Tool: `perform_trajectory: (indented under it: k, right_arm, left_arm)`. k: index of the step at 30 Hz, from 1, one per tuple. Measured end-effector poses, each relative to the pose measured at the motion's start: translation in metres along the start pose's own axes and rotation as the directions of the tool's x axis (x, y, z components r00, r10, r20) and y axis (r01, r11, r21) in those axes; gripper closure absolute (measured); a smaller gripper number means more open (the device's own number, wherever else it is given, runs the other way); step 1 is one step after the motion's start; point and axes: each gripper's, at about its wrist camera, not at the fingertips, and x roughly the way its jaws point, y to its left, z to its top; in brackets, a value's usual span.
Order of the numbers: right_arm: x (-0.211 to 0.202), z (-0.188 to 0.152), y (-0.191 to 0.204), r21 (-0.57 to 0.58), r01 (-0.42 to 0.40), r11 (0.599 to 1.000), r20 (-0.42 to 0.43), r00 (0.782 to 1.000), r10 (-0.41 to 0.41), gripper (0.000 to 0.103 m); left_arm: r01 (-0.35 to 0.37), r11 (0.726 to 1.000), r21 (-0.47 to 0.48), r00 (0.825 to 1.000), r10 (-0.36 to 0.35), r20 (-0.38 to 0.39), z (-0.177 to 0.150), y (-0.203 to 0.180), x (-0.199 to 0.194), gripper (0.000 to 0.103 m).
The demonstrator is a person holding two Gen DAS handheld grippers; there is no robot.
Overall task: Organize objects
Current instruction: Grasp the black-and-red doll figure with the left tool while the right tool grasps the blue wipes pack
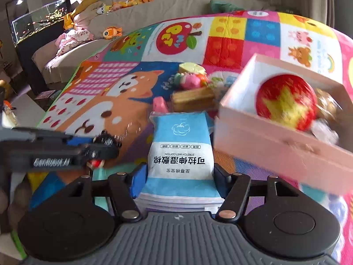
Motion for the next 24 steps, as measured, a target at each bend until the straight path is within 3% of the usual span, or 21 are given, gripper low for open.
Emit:
perform_trajectory:
  k: [3,6,9,12,17,24]
  right_arm:
    - [-0.033,-0.028,-0.008,-0.020,0.043,0.999,-0.004,0.999,-0.043,0.043]
    - [-0.059,-0.048,-0.024,-0.008,0.157,0.988,0.014,0.988,-0.157,0.043]
    - [-0.072,-0.058,-0.043,0.034,0.251,0.967,0.021,0.968,-0.252,0.042]
    - [-0.077,-0.065,-0.055,0.086,0.248,0.965,0.039,0.967,-0.252,0.034]
    - [-0.069,-0.068,-0.046,0.065,0.240,0.969,0.068,0.967,-0.244,0.024]
    - [-0.063,-0.068,-0.016,-0.046,0.264,0.963,0.146,0.956,-0.255,0.020]
  left_arm:
    - [0.038,0.999,0.036,0.999,-0.038,-0.001,-0.003,-0.013,0.003,0.069]
    - [0.071,0.995,0.065,0.997,-0.070,-0.013,-0.003,-0.027,0.009,0.069]
    - [0.044,0.992,0.115,0.999,-0.041,-0.023,-0.004,-0.039,0.010,0.068]
    - [-0.004,0.992,0.127,1.000,0.006,-0.019,-0.005,-0.037,0.003,0.067]
    - [-0.099,0.985,0.141,0.994,0.104,-0.033,-0.011,-0.022,-0.012,0.065]
    - [-0.118,0.975,0.188,0.991,0.127,-0.041,-0.022,-0.022,-0.024,0.067]
